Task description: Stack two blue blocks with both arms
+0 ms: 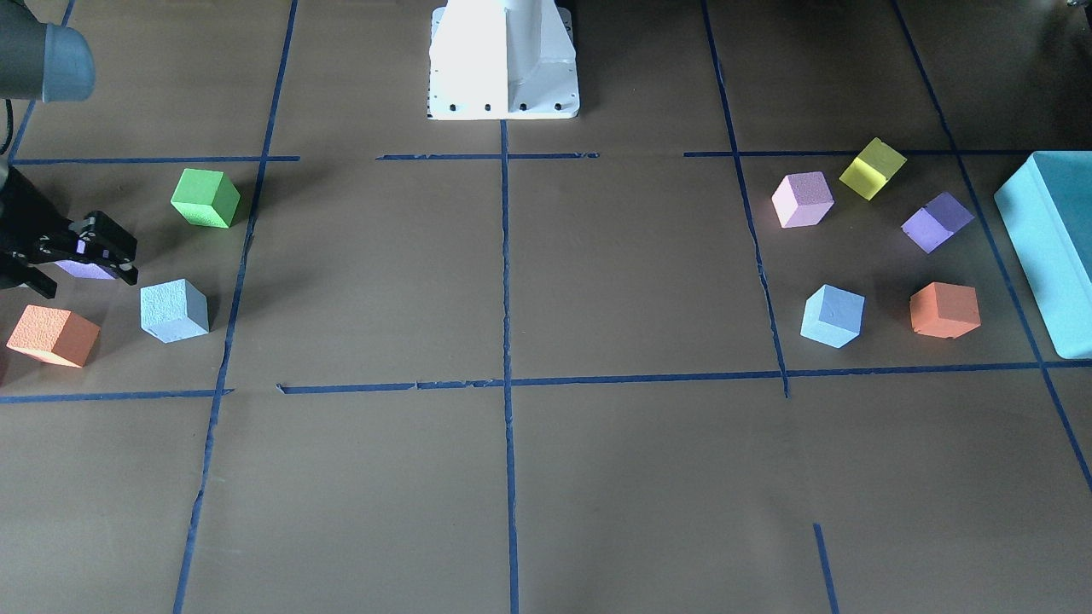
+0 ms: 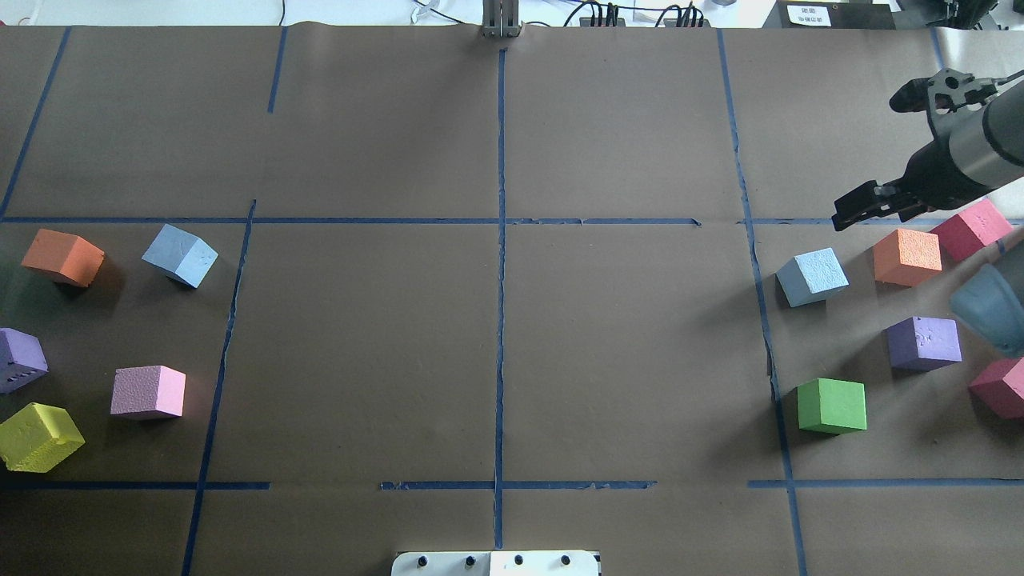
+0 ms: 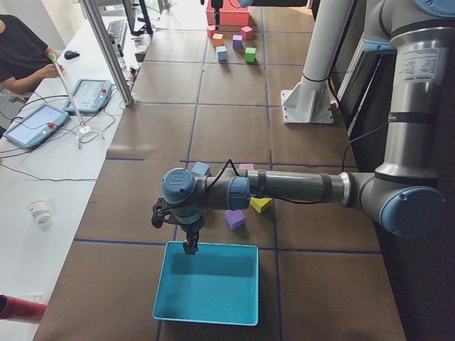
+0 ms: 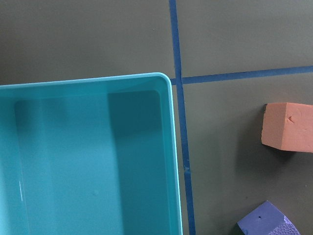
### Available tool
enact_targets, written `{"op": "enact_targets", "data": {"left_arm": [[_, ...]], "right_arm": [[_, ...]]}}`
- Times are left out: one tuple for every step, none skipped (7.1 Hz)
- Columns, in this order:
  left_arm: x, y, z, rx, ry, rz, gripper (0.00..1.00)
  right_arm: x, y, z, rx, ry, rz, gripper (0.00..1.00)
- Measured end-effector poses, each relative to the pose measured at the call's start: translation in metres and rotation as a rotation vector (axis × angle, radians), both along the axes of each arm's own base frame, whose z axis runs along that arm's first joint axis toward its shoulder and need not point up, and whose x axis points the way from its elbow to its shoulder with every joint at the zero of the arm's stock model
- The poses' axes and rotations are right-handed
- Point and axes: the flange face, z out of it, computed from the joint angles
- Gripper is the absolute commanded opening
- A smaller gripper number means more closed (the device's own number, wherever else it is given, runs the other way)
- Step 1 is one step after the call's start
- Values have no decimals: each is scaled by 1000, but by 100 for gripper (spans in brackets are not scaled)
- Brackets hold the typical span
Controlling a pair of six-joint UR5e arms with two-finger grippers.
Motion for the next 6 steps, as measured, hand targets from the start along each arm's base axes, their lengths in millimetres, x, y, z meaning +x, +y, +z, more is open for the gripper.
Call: {"op": "enact_targets", "data": {"left_arm": [[0,0,-2,5,0,0,100],[0,0,-4,9,0,0,100],[0,-1,-5,11,0,0,100],[0,-1,-6,13,0,0,100],[0,-1,-7,14,0,0,100],[0,0,-7,14,0,0,100]], "right_arm": [[-20,2,9,4,17,-18,100],[-37,5,17,3,36,-39,100],[-49,7,26,-4,49,-56,100],[-59,8,33,-14,60,-71,100],[-68,8,41,-25,70,-84,100],[-77,7,48,-37,79,-96,100]]}}
